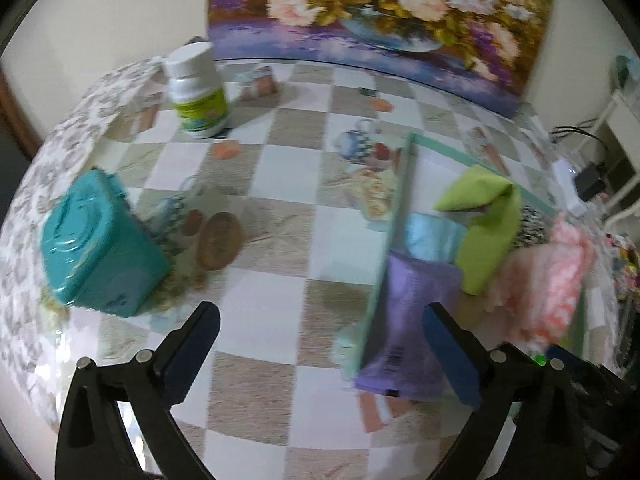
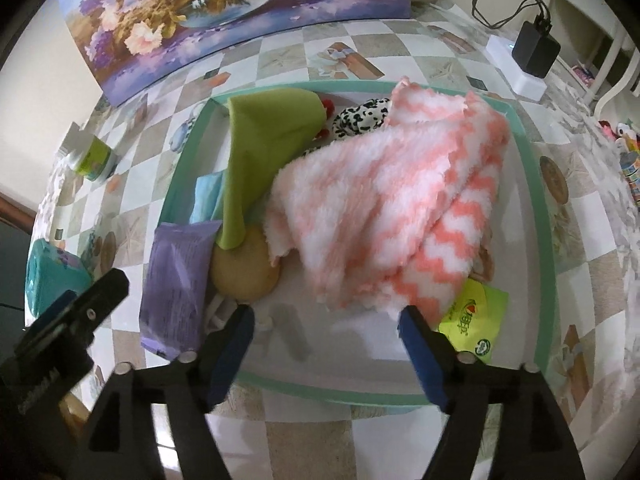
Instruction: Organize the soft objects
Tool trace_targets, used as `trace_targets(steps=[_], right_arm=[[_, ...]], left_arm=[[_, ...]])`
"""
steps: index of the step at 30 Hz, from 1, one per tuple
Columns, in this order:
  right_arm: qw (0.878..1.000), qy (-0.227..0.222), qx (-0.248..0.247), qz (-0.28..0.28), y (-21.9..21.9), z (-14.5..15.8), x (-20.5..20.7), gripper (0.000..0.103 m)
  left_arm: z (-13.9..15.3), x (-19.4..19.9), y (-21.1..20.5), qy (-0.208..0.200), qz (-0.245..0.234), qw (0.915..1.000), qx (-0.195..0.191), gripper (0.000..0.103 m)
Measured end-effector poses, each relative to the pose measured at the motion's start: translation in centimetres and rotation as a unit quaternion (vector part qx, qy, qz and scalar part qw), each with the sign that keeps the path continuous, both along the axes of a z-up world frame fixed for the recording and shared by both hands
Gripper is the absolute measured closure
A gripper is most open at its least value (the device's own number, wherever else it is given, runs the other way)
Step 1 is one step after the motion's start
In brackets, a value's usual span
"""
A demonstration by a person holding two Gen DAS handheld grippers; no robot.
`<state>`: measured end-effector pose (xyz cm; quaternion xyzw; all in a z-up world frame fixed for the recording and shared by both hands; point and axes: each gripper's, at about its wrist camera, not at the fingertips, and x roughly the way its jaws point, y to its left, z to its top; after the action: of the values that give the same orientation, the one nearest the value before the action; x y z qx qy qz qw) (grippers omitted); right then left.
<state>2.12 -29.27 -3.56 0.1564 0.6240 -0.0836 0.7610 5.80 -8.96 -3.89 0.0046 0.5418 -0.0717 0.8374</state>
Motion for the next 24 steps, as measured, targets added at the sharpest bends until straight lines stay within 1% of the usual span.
trace_targets(steps=[1,3,7,12,14,18,20,22,24], right_arm=[[1.000,0.000,-0.006,0.001,0.2,0.0,-0.2,0.011],[1.000,0.000,-0.016,0.002,0.4,0.0,-0.6,0.000],[1.000,0.002,-0.024,0.009,1.1,0.1,-1.3,0.000],[1.000,0.005,-0.028,0.011,1.4,0.2,-2.4,0.000],[0.999,0.006,-0.033,0.012,1.5,0.3,-2.8,0.000],[0.999,0.004,-0.033,0.007,1.7,0.6,-3.5,0.000],[0.999,-0.003,-0.039,0.004,1.7,1.1,-3.9,0.000],[0.999,-0.010,-0.044,0.001,1.7,1.7,-4.3,0.000],[0.999,-0.017,-0.045,-0.001,1.7,2.2,-4.5,0.000]], left_arm=[[-0.1,-0.1,0.2,0.000,0.000,1.0000,0.006,0.002],[-0.2,-0.3,0.5,0.001,0.002,0.9999,0.015,0.002],[-0.2,-0.7,1.3,0.012,0.005,0.9999,0.011,0.002],[0.5,-1.4,2.1,0.011,0.013,0.9988,0.045,0.002],[0.7,-1.6,2.5,0.019,0.019,0.9979,0.059,0.002],[1.0,-2.3,3.1,0.030,0.024,0.9971,0.065,0.002],[1.1,-2.7,3.3,0.039,0.026,0.9959,0.078,0.002],[1.3,-3.2,3.4,0.038,0.027,0.9951,0.087,0.002],[1.5,-3.7,3.6,0.041,0.022,0.9959,0.078,0.002]])
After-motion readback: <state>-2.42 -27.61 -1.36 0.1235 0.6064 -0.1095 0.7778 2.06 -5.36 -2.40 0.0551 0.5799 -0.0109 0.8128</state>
